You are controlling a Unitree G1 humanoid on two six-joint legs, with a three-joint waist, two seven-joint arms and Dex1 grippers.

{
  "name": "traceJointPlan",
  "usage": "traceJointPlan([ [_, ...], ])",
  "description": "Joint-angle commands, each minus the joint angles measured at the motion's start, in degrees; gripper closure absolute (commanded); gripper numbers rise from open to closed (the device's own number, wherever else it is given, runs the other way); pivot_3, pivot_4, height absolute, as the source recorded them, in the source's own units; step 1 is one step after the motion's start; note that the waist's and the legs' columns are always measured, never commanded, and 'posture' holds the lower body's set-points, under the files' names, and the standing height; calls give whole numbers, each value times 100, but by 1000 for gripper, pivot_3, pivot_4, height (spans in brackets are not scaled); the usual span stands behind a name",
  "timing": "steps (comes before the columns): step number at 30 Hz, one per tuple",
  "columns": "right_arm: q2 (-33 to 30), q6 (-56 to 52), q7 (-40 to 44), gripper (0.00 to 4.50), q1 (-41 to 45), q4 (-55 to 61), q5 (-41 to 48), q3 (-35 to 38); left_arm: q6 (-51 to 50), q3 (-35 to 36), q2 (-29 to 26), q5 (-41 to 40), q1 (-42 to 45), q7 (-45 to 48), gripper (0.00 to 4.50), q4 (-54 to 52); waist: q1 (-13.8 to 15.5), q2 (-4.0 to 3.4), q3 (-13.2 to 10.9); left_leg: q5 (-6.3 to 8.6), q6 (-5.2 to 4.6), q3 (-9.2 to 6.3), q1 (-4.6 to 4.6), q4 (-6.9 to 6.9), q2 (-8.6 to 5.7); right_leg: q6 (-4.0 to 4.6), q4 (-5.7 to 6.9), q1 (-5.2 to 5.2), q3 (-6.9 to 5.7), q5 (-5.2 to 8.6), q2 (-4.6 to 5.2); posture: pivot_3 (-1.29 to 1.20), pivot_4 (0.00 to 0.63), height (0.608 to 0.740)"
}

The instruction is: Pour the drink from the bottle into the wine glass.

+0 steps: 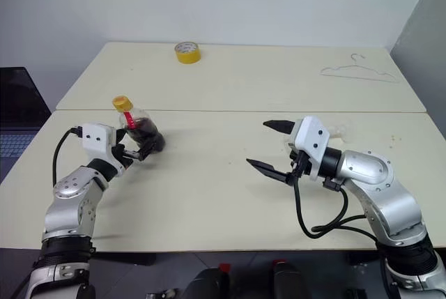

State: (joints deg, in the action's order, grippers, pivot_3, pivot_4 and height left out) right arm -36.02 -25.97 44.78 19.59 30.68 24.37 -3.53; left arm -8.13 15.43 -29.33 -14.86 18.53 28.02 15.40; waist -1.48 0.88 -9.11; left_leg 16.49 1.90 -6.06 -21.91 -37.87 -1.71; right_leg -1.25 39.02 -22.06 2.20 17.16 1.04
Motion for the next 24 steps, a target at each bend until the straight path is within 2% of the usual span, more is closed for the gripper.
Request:
traceJointPlan([
  [1,39,52,12,0,124,141,56,14,213,-27,41,64,148,-52,42,-2,-1,0,0,0,0,0,0,0,0,0,0,0,0,0,0,0,150,740],
  [21,187,191,29,0,141,58,-78,-105,376,-58,319,89,333,-358,42,382,-3,1,0,0,0,0,-1,-2,-1,0,1,0,-1,0,0,0,150,740],
  [24,221,217,15,0,141,46,-95,-126,435,-88,337,99,377,-344,594,515,-3,1,1,0,0,0,0,-2,-1,0,1,0,-1,0,0,0,150,740],
])
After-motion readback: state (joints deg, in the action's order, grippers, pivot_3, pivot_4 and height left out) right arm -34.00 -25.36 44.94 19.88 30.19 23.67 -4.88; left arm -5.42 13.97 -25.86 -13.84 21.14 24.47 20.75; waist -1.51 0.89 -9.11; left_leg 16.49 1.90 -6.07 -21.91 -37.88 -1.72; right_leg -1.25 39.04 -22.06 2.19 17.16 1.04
